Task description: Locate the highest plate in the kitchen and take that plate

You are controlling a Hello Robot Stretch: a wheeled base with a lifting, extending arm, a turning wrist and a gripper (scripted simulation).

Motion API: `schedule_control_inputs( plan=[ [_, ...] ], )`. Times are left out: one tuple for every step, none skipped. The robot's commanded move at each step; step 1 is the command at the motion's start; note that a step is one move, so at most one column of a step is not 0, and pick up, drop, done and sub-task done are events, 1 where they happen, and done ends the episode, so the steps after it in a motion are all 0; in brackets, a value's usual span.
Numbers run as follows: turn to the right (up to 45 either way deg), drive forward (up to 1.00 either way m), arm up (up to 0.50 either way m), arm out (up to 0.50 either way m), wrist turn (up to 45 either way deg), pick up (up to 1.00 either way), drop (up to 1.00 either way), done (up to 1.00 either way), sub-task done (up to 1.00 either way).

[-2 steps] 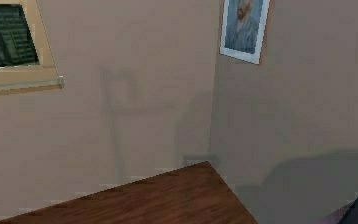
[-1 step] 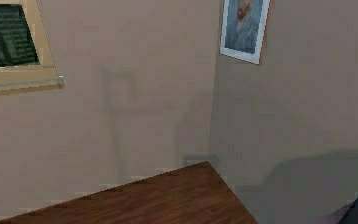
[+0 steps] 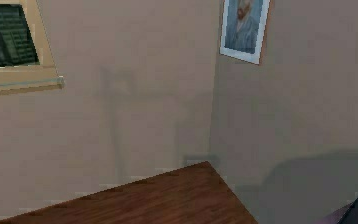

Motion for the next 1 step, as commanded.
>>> schedule_control_inputs(
  plan=[
    [0.0, 0.00, 0.00, 0.00, 0.0, 0.00, 0.00, 1.00, 0.00]
  ],
)
